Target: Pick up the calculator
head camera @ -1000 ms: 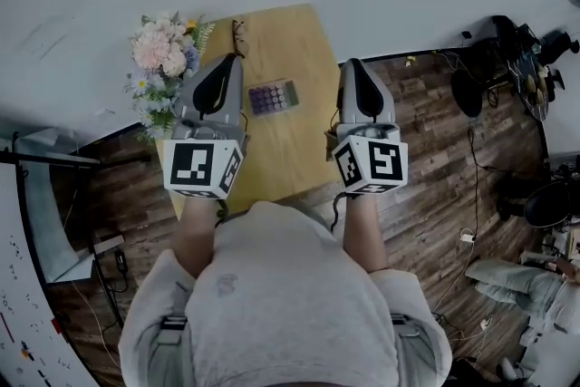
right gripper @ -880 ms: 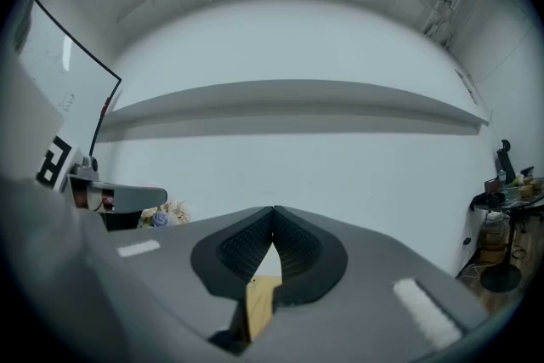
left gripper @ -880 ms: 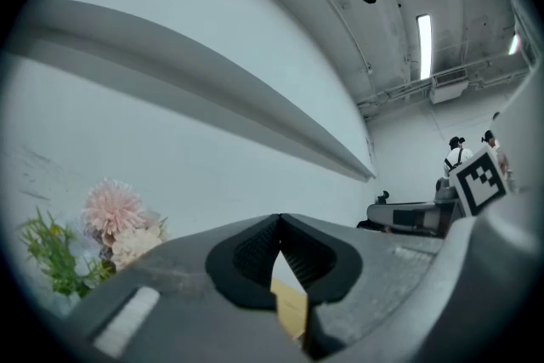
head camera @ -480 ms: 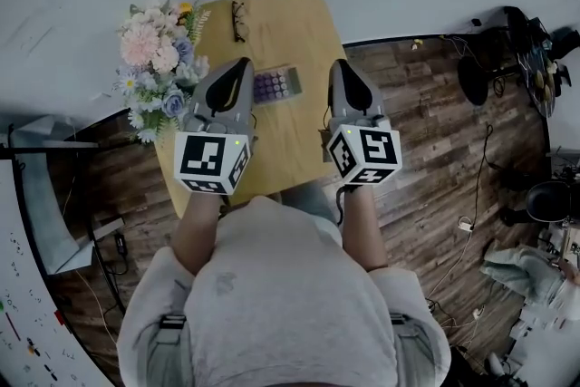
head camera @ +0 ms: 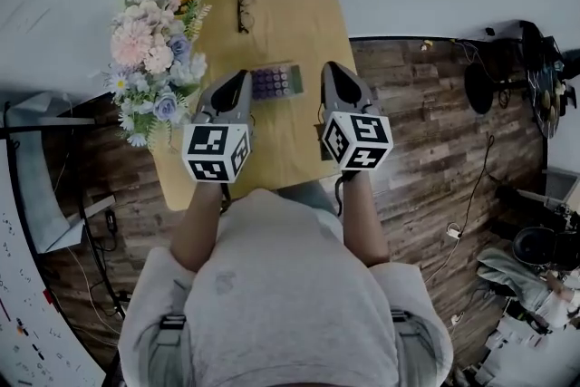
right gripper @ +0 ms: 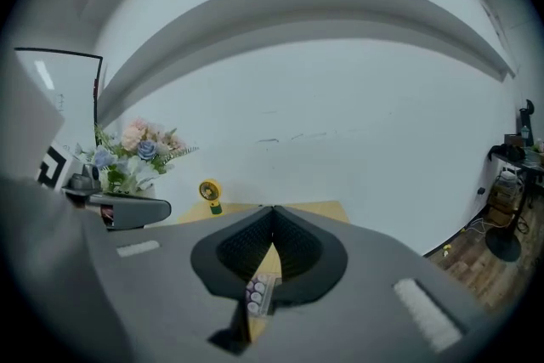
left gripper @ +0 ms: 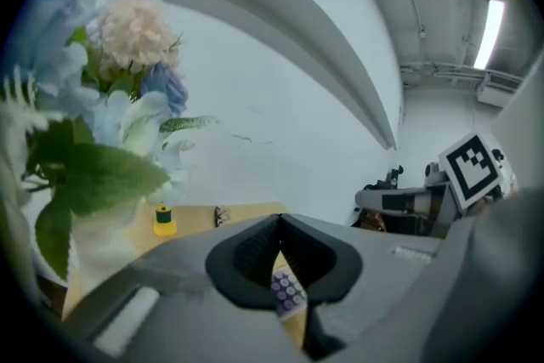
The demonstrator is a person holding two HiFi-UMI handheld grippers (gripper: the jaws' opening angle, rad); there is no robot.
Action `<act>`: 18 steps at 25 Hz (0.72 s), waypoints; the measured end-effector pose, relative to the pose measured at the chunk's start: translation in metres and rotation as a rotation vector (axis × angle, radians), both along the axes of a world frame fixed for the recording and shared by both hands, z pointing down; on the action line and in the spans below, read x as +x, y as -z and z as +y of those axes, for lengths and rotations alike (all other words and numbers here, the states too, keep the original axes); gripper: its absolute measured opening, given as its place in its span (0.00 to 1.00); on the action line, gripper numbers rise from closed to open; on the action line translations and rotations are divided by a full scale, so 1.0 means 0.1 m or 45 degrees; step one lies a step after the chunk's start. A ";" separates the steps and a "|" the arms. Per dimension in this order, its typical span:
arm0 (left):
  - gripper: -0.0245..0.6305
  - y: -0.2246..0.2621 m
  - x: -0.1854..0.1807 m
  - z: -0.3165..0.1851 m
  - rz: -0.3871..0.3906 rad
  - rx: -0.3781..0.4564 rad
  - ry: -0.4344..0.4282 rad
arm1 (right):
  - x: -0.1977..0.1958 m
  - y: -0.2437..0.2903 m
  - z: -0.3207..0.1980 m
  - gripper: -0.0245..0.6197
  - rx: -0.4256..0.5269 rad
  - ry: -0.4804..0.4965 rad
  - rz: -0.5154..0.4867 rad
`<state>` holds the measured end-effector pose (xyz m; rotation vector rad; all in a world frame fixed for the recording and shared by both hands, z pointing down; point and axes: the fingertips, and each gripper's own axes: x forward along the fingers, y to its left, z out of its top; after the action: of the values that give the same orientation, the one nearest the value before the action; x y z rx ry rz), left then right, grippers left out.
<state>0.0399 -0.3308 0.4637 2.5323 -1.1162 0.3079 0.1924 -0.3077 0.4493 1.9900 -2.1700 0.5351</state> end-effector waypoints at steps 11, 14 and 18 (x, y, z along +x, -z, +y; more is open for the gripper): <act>0.07 -0.75 -0.07 -0.02 -0.066 -0.284 0.147 | -0.04 -0.69 -0.19 0.04 -0.254 0.153 -0.062; 0.07 -0.94 -0.08 0.01 -0.084 -0.357 0.182 | -0.04 -0.85 -0.20 0.04 -0.313 0.179 -0.079; 0.12 -1.13 -0.09 0.04 -0.089 -0.447 0.219 | -0.04 -1.05 -0.21 0.05 -0.390 0.209 -0.102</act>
<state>0.0304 -0.3265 0.5772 2.1204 -1.1805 0.5011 0.1885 -0.3283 0.5543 1.6427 -2.1187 0.8746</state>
